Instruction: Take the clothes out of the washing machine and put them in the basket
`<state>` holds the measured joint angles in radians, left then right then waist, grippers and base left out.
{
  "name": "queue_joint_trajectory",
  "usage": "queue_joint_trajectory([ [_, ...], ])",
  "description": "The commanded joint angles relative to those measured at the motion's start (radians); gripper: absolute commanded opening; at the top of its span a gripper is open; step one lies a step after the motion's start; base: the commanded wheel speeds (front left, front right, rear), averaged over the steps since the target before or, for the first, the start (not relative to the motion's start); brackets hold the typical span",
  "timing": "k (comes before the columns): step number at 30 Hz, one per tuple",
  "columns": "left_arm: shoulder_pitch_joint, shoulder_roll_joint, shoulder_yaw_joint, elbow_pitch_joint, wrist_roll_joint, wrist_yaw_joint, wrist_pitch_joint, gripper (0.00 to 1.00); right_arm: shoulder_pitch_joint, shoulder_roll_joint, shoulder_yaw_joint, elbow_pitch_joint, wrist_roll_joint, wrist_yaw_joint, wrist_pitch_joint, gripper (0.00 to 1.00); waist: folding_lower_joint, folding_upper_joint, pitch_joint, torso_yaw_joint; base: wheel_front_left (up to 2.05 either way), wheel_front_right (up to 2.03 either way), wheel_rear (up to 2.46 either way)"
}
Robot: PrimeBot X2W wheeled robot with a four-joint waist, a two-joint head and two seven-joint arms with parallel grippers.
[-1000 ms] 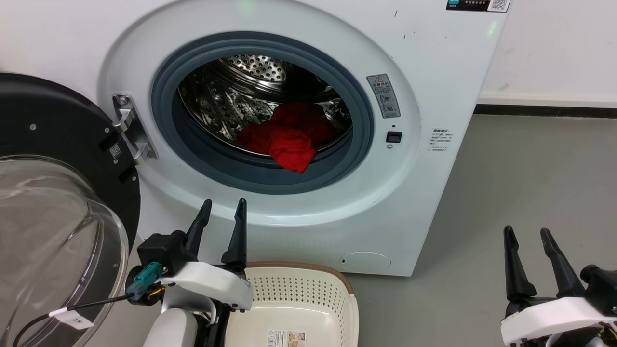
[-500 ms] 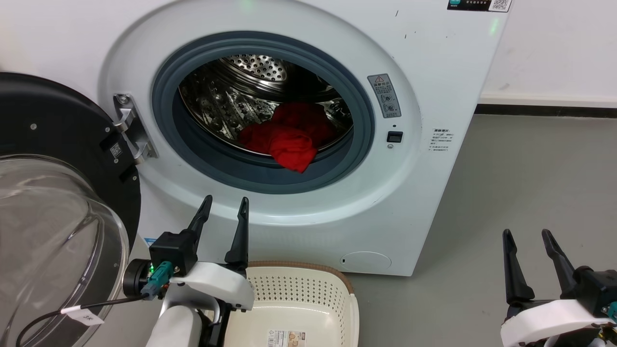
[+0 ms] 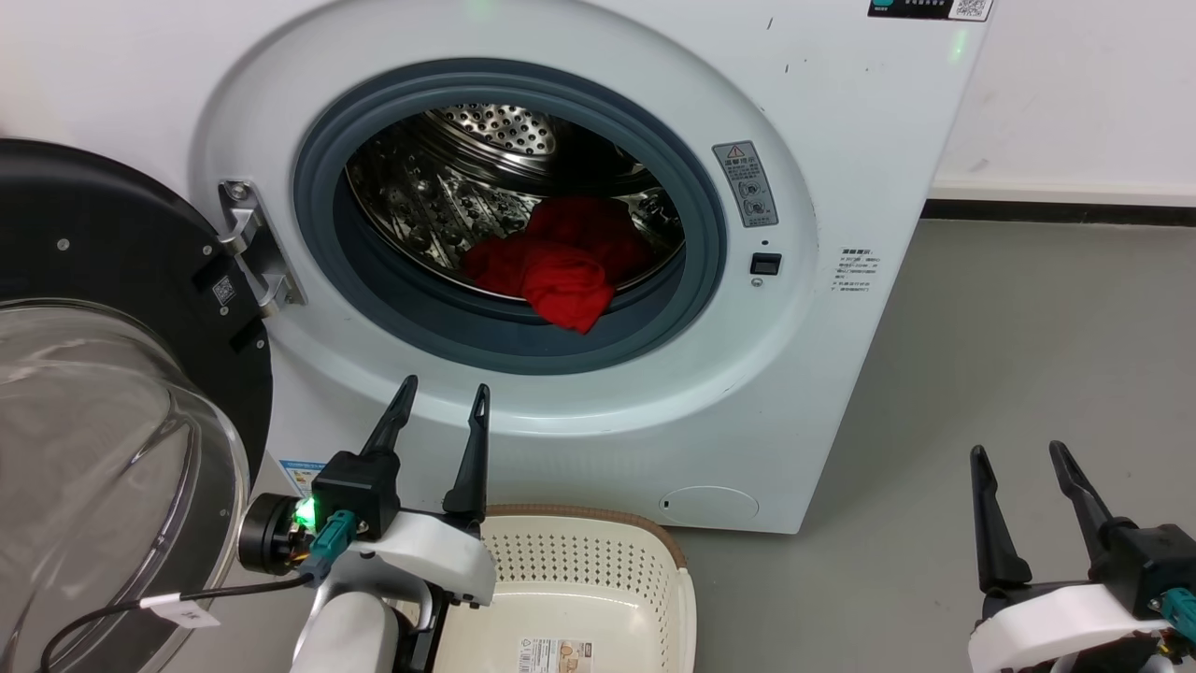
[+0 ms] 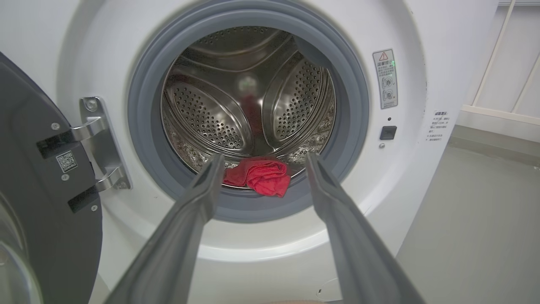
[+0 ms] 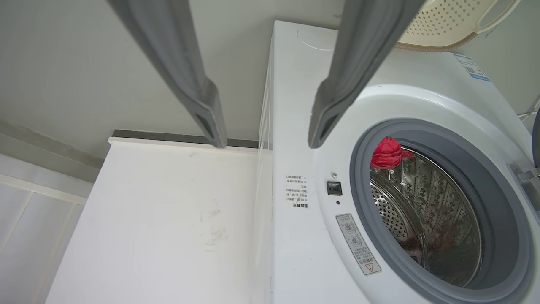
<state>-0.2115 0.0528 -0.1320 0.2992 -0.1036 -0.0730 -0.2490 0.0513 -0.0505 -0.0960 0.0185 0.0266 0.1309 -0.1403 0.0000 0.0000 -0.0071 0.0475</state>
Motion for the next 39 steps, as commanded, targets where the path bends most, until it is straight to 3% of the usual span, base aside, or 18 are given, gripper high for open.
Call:
queue_joint_trajectory([
  [1, -0.014, 0.003, -0.001, 0.003, 0.020, 0.006, -0.008, 1.00, 0.015, 0.000, 0.000, -0.007, -0.018, 0.000, -0.008, 1.00, 0.0000, 0.0000, 0.000, 0.000, 0.00, 0.00, 0.00],
  [23, -0.025, -0.001, 0.014, 0.016, 0.033, 0.018, -0.017, 1.00, 0.001, 0.001, 0.003, -0.007, -0.034, 0.000, -0.010, 1.00, 0.0000, 0.0000, 0.020, -0.002, 0.00, 0.00, 0.00],
  [39, -0.323, 0.017, 0.052, 0.139, 0.043, 0.060, -0.017, 1.00, -0.154, 0.001, 0.092, -0.048, -0.018, 0.000, -0.030, 1.00, 0.0000, 0.0000, 0.297, -0.118, 0.00, 0.00, 0.00],
])
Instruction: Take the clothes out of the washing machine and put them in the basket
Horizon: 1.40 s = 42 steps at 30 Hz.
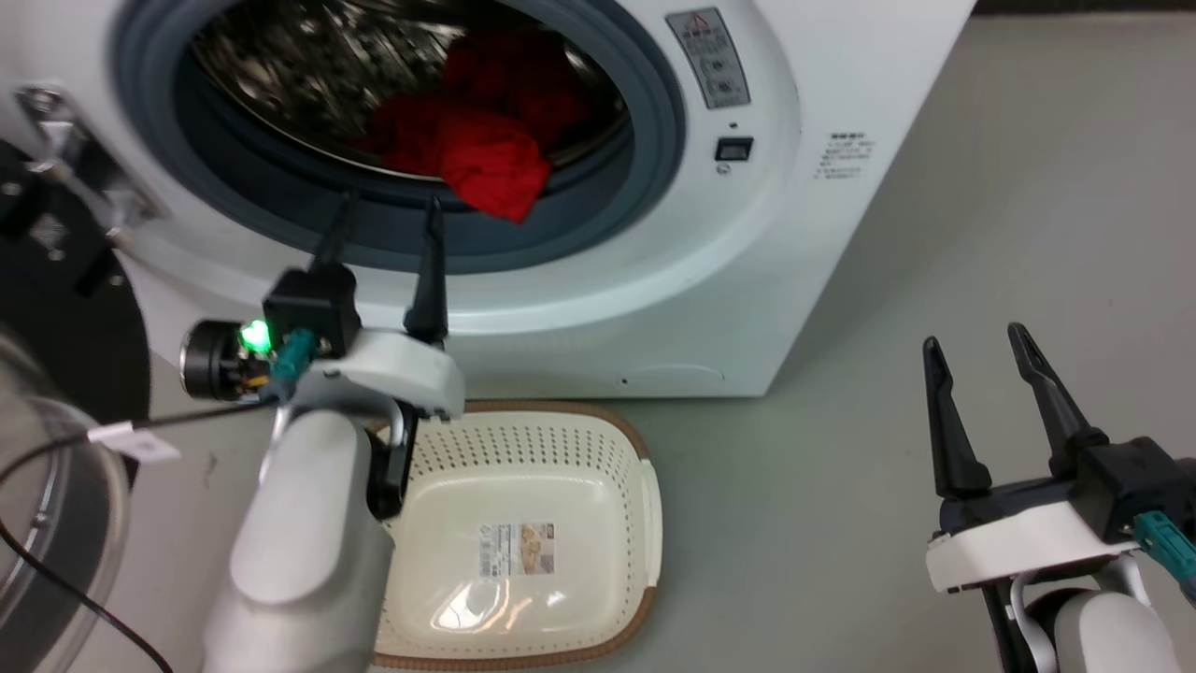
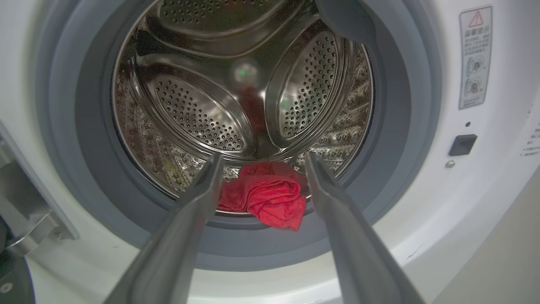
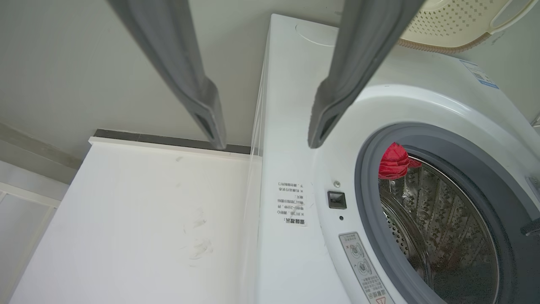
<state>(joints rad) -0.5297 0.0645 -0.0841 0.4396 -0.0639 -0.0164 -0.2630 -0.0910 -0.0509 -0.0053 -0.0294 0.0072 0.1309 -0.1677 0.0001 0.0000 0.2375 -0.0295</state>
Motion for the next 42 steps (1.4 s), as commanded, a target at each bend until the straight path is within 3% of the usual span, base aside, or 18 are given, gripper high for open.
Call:
queue_joint_trajectory([
  [1, -0.031, 0.010, 0.009, 0.015, 0.004, 0.004, -0.003, 1.00, -0.021, 0.001, 0.007, 0.003, 0.002, 0.000, -0.009, 1.00, -0.0001, 0.0000, 0.066, -0.050, 0.00, 0.00, 0.00],
  [10, -0.274, 0.088, 0.051, 0.249, -0.009, -0.013, -0.001, 1.00, -0.100, 0.001, 0.068, 0.057, 0.039, 0.000, -0.046, 1.00, -0.0001, 0.0000, 0.177, -0.137, 0.00, 0.00, 0.00],
  [13, -0.368, 0.114, 0.053, 0.353, -0.014, -0.024, 0.043, 1.00, -0.124, 0.001, 0.083, 0.078, 0.051, 0.000, -0.060, 1.00, -0.0001, 0.0000, 0.208, -0.159, 0.00, 0.00, 0.00],
  [23, -0.633, 0.207, 0.042, 0.621, -0.028, -0.070, 0.308, 1.00, -0.181, 0.002, 0.126, 0.145, 0.100, 0.000, -0.090, 1.00, -0.0001, 0.0000, 0.281, -0.225, 0.00, 0.00, 0.00],
  [35, -0.767, 0.227, 0.022, 0.808, -0.043, -0.047, 0.670, 1.00, -0.215, 0.001, 0.166, 0.173, 0.138, 0.000, -0.098, 1.00, -0.0001, 0.0000, 0.314, -0.258, 0.00, 0.00, 0.00],
  [36, -0.768, 0.229, 0.023, 0.813, -0.044, -0.044, 0.689, 0.83, -0.217, 0.001, 0.168, 0.173, 0.141, 0.000, -0.098, 1.00, -0.0001, 0.0000, 0.315, -0.260, 0.00, 0.00, 0.00],
  [38, -0.768, 0.231, 0.022, 0.820, -0.049, -0.042, 0.713, 0.00, -0.221, 0.001, 0.172, 0.174, 0.145, 0.000, -0.098, 1.00, -0.0001, 0.0000, 0.317, -0.264, 0.00, 0.00, 0.00],
  [42, -0.763, 0.243, 0.017, 0.817, -0.053, -0.036, 0.706, 0.00, -0.219, 0.001, 0.176, 0.176, 0.154, 0.000, -0.098, 1.00, -0.0001, 0.0000, 0.316, -0.272, 0.00, 0.00, 0.00],
])
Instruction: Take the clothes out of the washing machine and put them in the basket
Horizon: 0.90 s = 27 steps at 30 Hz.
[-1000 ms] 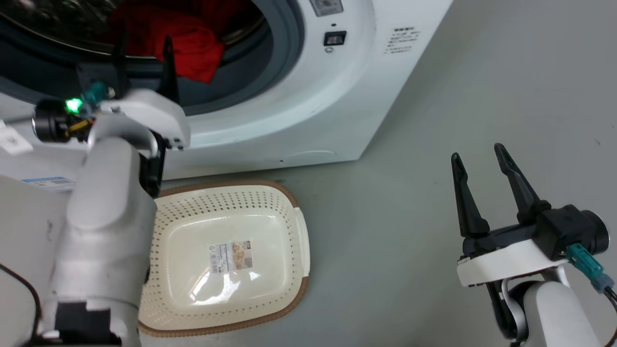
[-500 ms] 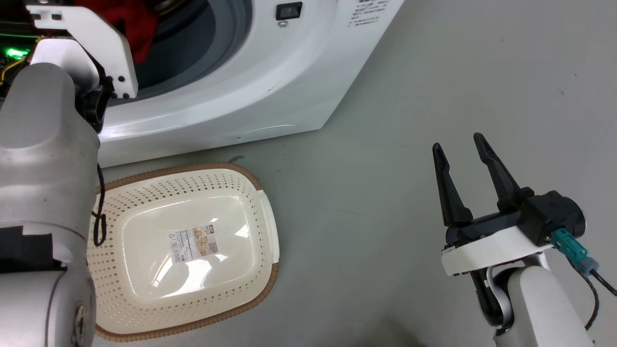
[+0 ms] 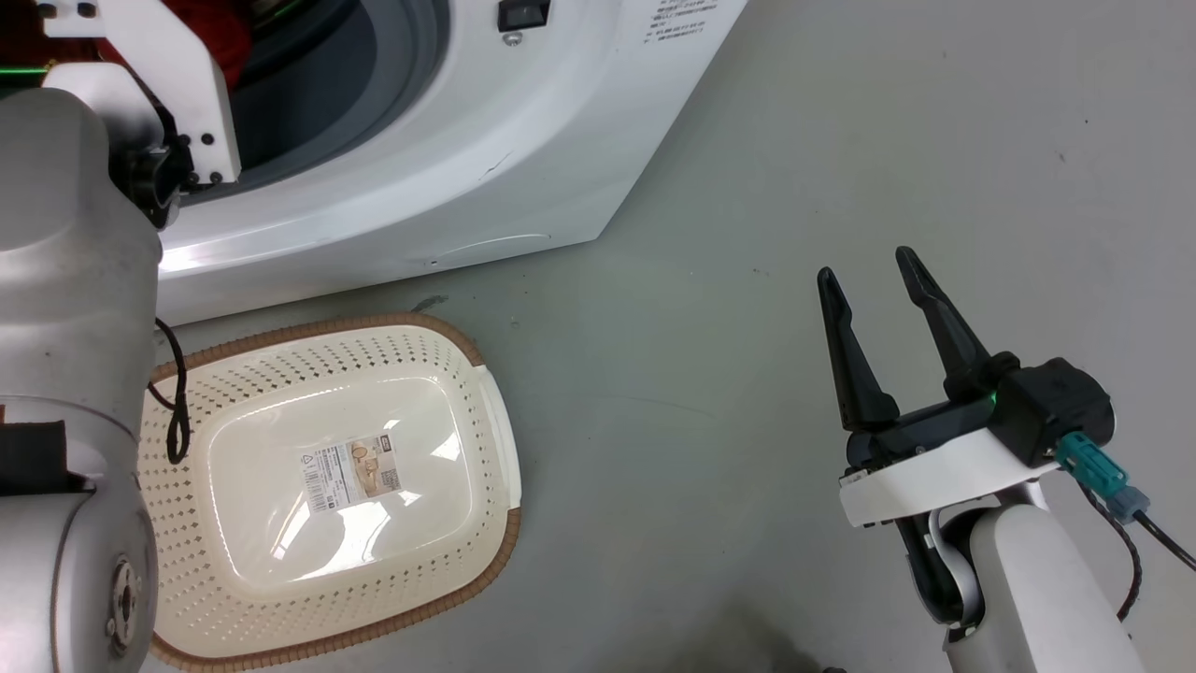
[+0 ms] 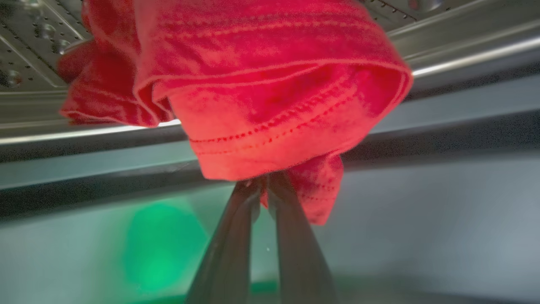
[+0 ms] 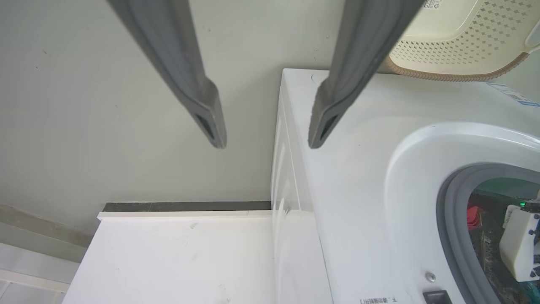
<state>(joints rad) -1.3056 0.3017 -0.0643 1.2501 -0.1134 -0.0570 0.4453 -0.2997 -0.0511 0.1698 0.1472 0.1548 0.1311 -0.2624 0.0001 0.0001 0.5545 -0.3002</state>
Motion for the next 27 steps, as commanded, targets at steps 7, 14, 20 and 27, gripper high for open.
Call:
queue_joint_trajectory([
  [7, 0.047, 0.020, -0.018, -0.072, 0.007, 0.022, -0.202, 0.00, 0.000, 0.002, -0.006, 0.012, 0.006, -0.001, -0.003, 1.00, -0.0001, -0.0001, -0.032, 0.002, 0.00, 0.00, 0.00],
  [14, 0.139, 0.004, -0.036, -0.133, 0.012, 0.029, -0.477, 0.00, 0.024, 0.001, -0.019, 0.025, -0.013, -0.001, -0.003, 1.00, -0.0001, -0.0001, -0.114, 0.025, 0.00, 0.00, 0.00],
  [20, 0.265, -0.044, -0.021, -0.149, -0.026, 0.028, -0.679, 0.00, 0.072, 0.001, -0.042, 0.040, -0.047, -0.001, -0.003, 1.00, -0.0001, -0.0001, -0.233, 0.067, 0.00, 0.00, 0.00],
  [27, 0.432, -0.087, 0.016, -0.275, -0.074, 0.006, -0.712, 0.00, 0.138, 0.001, -0.070, 0.038, -0.077, -0.001, 0.013, 1.00, -0.0001, -0.0001, -0.364, 0.124, 0.00, 0.00, 0.00],
])
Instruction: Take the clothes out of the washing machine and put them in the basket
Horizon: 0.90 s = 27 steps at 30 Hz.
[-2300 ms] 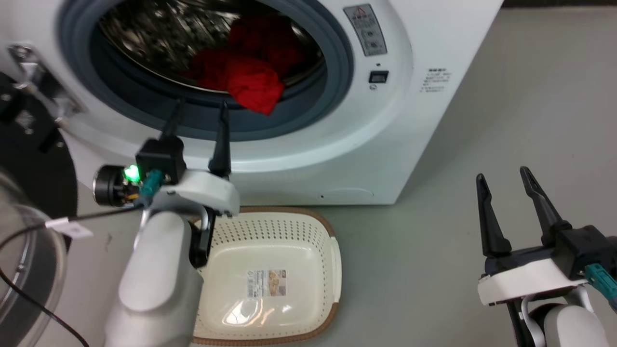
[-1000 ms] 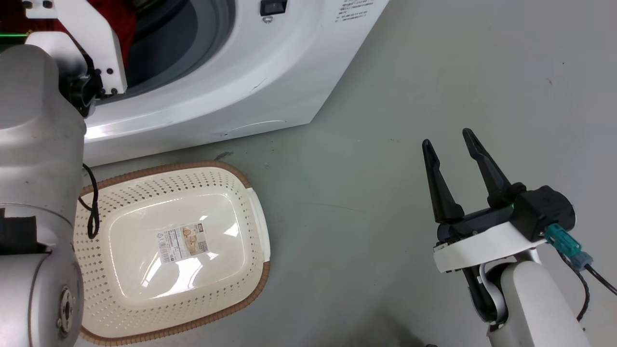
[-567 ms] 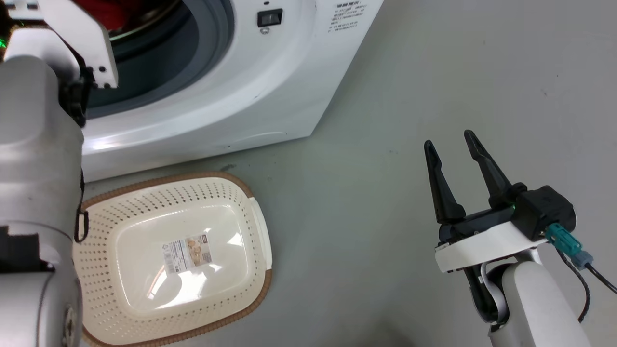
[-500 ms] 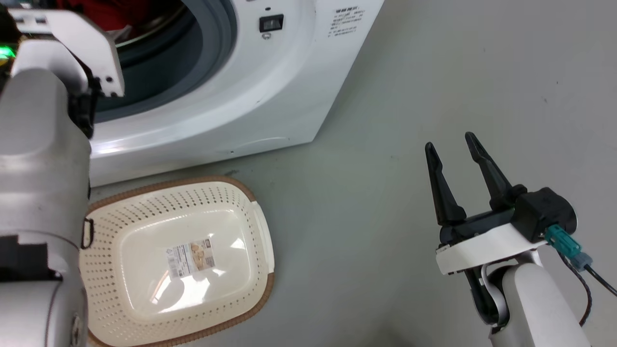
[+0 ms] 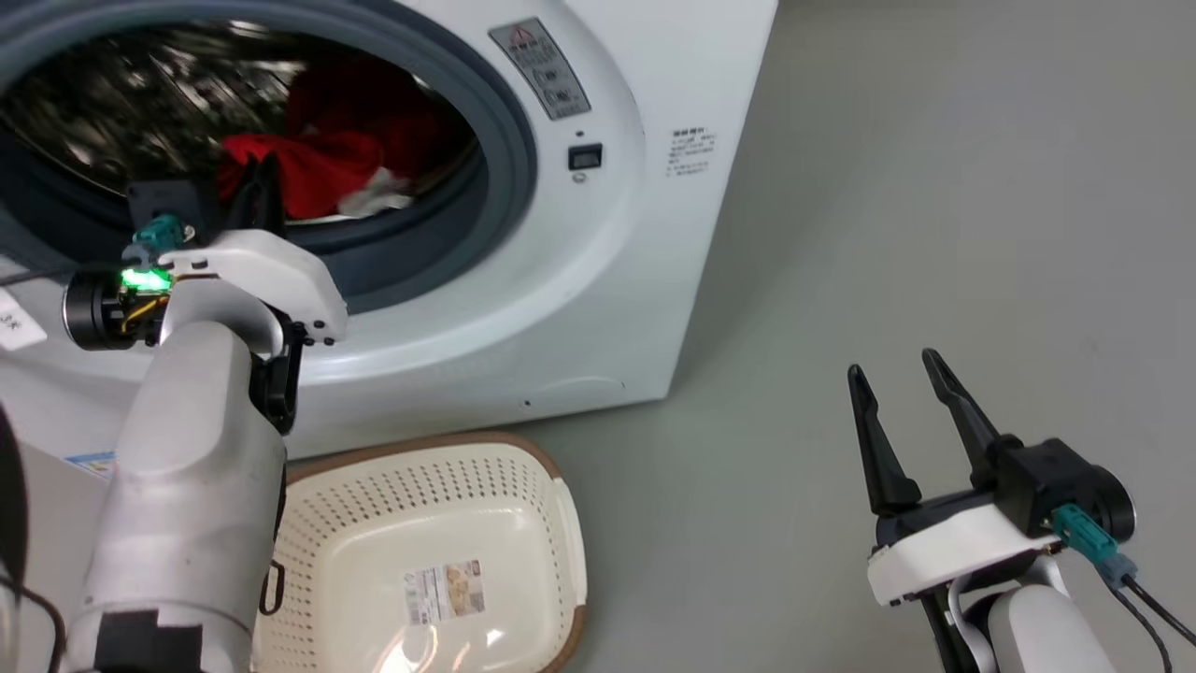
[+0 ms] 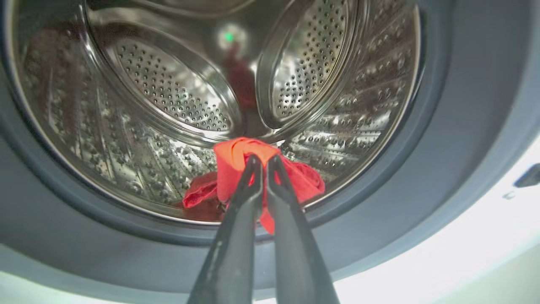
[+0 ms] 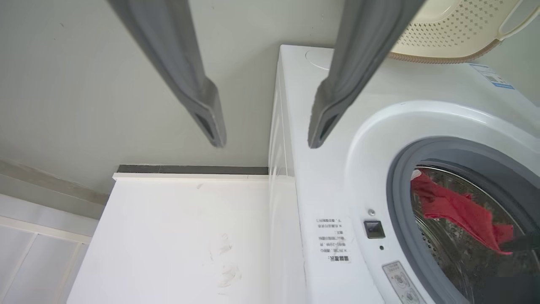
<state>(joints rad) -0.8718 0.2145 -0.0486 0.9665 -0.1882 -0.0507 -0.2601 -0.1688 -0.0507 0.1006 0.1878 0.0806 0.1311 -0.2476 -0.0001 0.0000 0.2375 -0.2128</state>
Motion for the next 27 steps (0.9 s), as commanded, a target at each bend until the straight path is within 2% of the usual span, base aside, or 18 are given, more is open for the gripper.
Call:
queue_joint_trajectory([
  [1, 0.027, -0.002, 0.006, -0.023, -0.004, -0.003, -0.007, 0.00, 0.016, 0.001, -0.004, -0.008, -0.003, -0.001, 0.004, 1.00, 0.0001, 0.0000, -0.060, 0.044, 0.00, 0.00, 0.00],
  [14, 0.297, -0.061, 0.008, -0.478, -0.001, -0.031, -0.006, 0.00, 0.120, 0.001, -0.044, -0.074, -0.010, -0.001, 0.059, 1.00, 0.0001, 0.0000, -0.172, 0.139, 0.00, 0.00, 0.00],
  [21, 0.402, -0.082, -0.019, -0.819, 0.015, -0.008, -0.001, 0.00, 0.137, 0.001, -0.046, -0.104, -0.008, -0.001, 0.077, 1.00, 0.0001, 0.0000, -0.176, 0.168, 0.00, 0.00, 0.00],
  [27, 0.496, -0.083, -0.033, -1.107, 0.024, 0.018, 0.053, 0.00, 0.144, 0.001, -0.038, -0.111, -0.006, -0.001, 0.084, 1.00, 0.0001, 0.0000, -0.173, 0.176, 0.00, 0.00, 0.00],
])
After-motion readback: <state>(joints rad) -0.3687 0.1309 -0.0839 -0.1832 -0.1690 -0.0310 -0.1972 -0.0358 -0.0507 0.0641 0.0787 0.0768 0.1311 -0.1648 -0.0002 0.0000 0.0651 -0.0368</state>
